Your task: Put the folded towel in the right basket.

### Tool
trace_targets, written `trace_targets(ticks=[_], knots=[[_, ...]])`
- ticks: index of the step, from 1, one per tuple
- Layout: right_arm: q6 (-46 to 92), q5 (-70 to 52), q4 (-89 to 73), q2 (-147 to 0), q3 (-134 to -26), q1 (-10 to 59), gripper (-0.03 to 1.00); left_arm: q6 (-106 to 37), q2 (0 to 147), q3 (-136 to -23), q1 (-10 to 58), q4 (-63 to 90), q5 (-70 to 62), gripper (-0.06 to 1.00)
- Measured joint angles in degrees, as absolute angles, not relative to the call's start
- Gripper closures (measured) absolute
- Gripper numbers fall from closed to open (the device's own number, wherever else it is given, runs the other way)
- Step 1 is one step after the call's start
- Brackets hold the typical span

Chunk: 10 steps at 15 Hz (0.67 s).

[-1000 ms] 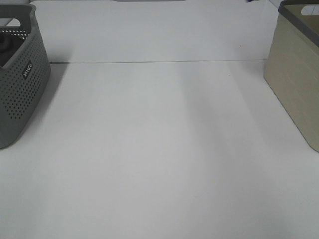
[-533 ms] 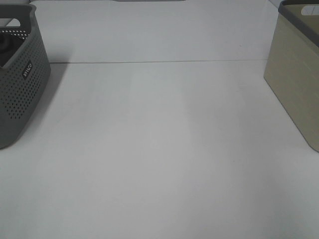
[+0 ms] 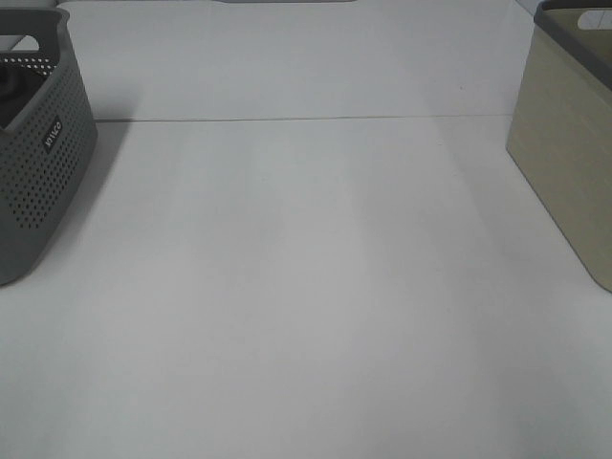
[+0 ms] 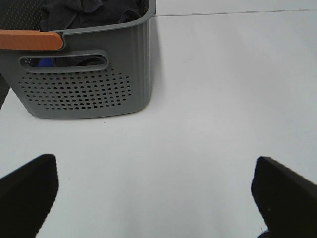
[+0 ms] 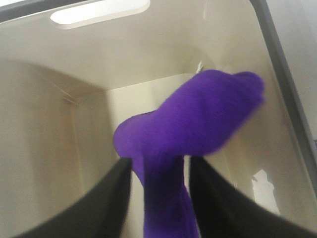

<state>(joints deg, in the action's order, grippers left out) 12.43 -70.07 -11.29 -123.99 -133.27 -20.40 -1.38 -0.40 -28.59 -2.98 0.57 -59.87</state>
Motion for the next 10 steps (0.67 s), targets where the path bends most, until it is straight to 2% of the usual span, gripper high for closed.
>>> trace_targets(ticks=[1, 2, 3, 4, 7, 10], knots=[[13.1, -70.1, -11.3, -124.0, -133.3, -20.4, 0.16, -1.4, -0.4, -28.6, -3.0, 0.6, -59.9, -0.05], [13.7, -70.1, -11.3, -124.0, -133.3, -20.4, 0.07, -1.4, -0.4, -28.6, -3.0, 0.6, -59.9, -0.05], [13.7, -70.1, -11.3, -124.0, -133.3, -20.4, 0.07, -1.4, -0.4, -28.6, -3.0, 0.6, -59.9, -0.05], [14.1, -70.1, -13.2, -124.0, -133.3, -20.4, 0.01, -1.4, -0.4, -28.6, -3.0, 0.6, -59.9, -0.05], [12.4, -70.1, -13.9, -123.5, -133.3, -19.8, 0.01, -1.4, -0.4, -28.6, -3.0, 0.6, -59.9, -0.05], [10.8, -70.1, -11.7, -121.7, -133.3, -13.8, 0.01, -1.4, -0.4, -28.6, -3.0, 0.6, -59.9, -0.05]])
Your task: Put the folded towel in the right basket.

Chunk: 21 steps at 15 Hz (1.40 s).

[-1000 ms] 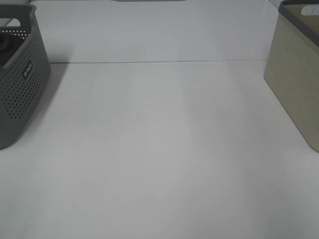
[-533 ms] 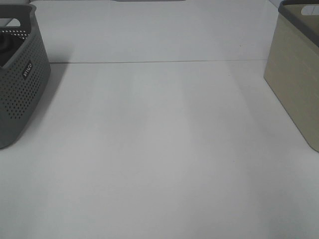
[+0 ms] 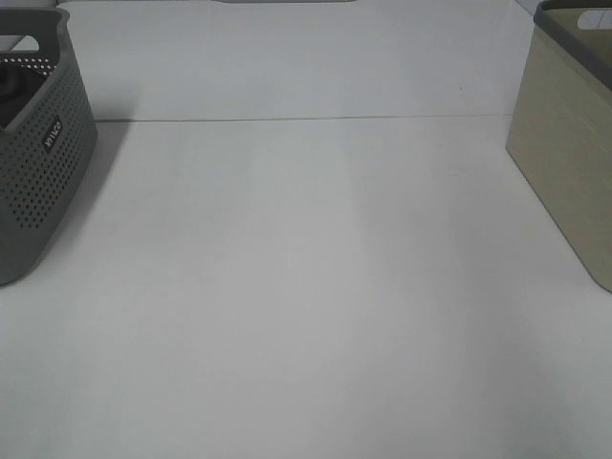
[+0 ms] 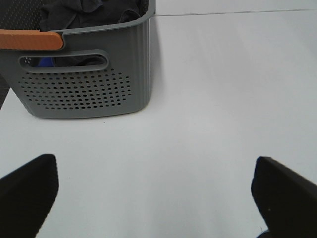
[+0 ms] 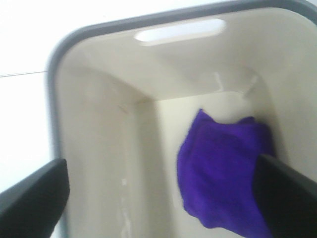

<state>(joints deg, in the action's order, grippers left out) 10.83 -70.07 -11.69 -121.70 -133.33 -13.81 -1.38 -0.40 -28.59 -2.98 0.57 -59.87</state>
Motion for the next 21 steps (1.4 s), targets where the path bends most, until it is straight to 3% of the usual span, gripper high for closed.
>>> trace_targets(ticks=[4, 8, 14, 17, 18, 21], knots=[[7.8, -70.0, -9.6, -119.8, -133.4, 0.2, 0.01, -1.4, -0.4, -28.6, -3.0, 0.6, -59.9, -0.05], [3.6, -70.0, -6.3, -109.2, -127.8, 5.7, 0.01, -1.4, -0.4, -28.6, -3.0, 0.6, -59.9, -0.05], [2.1, -66.3, -3.0, -76.3, -88.2, 5.7, 0.01, -1.4, -0.4, -28.6, -3.0, 0.6, -59.9, -0.05], [0.8, -65.8, -2.9, -56.1, -68.9, 5.7, 0.01, -1.4, -0.4, -28.6, -3.0, 0.6, -59.9, -0.05], [0.7, -65.8, -2.2, -42.6, -58.7, 5.7, 0.01, -1.4, -0.4, -28.6, -3.0, 0.6, -59.9, -0.05], [0.4, -65.8, -0.8, -28.4, -48.3, 5.7, 0.01, -1.4, -0.4, -28.6, -3.0, 0.6, -59.9, -0.05]])
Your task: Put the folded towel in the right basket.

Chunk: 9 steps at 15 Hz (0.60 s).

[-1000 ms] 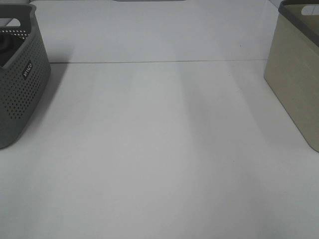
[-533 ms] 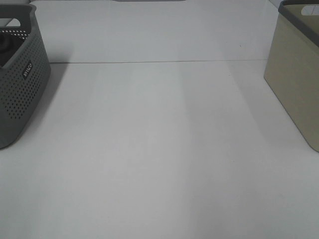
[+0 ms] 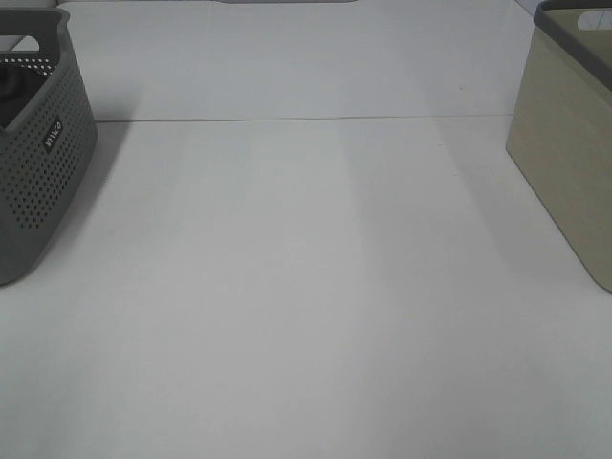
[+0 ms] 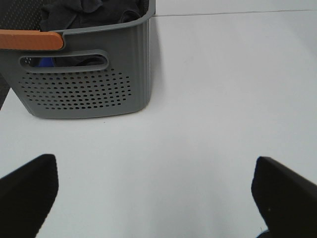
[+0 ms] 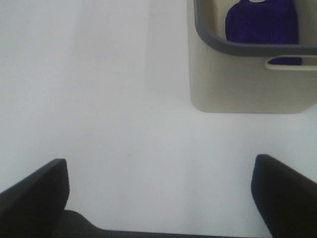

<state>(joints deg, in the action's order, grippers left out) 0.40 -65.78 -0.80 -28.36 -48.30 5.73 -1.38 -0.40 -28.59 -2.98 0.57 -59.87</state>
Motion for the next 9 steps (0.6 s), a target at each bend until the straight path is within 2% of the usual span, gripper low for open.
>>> trace_targets(ticks=[5, 9], knots=[[0.4, -63.3, 0.0, -6.6, -31.2, 5.7, 0.01, -1.4, -0.4, -28.6, -3.0, 0.6, -59.9, -0.05], [0.7, -63.4, 0.0, 0.1, -26.4, 5.7, 0.01, -1.4, -0.4, -28.6, -3.0, 0.6, -59.9, -0.05]])
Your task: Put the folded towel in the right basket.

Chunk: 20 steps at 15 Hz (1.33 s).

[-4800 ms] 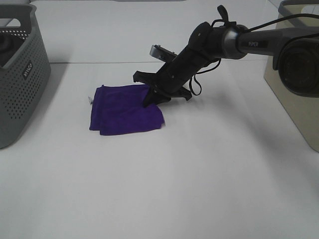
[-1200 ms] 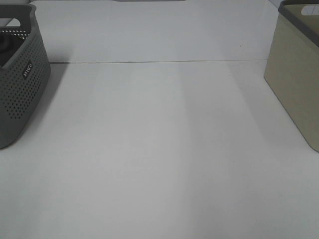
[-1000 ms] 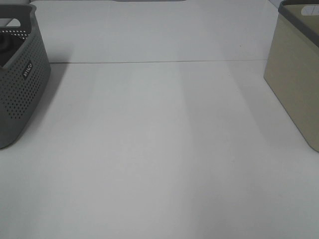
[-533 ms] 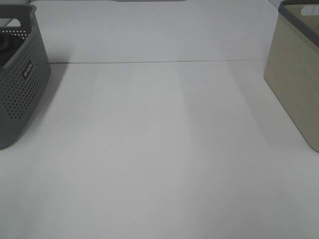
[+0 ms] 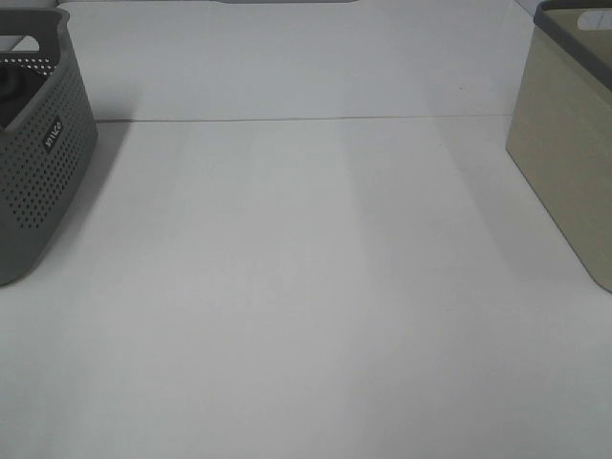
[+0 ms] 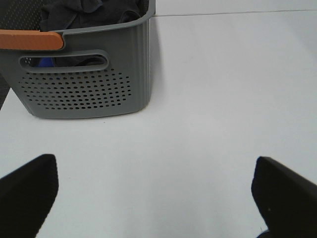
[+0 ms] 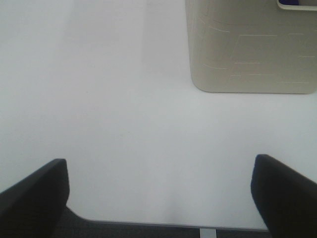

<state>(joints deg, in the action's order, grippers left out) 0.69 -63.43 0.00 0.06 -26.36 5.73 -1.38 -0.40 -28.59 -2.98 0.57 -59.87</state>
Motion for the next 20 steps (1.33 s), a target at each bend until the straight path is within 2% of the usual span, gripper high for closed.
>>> trace_targets(ticks=[7, 12, 20], knots=[[0.9, -63.4, 0.0, 0.2, -26.4, 5.7, 0.01, -1.4, -0.4, -28.6, -3.0, 0.6, -59.9, -0.05], [0.9, -63.3, 0.0, 0.2, -26.3, 1.3, 0.01, -1.4, -0.4, -28.6, -3.0, 0.6, -59.9, -0.05], [0.9, -63.3, 0.0, 0.2, -26.3, 1.3, 0.01, -1.4, -0.4, -28.6, -3.0, 0.6, -59.9, -0.05]])
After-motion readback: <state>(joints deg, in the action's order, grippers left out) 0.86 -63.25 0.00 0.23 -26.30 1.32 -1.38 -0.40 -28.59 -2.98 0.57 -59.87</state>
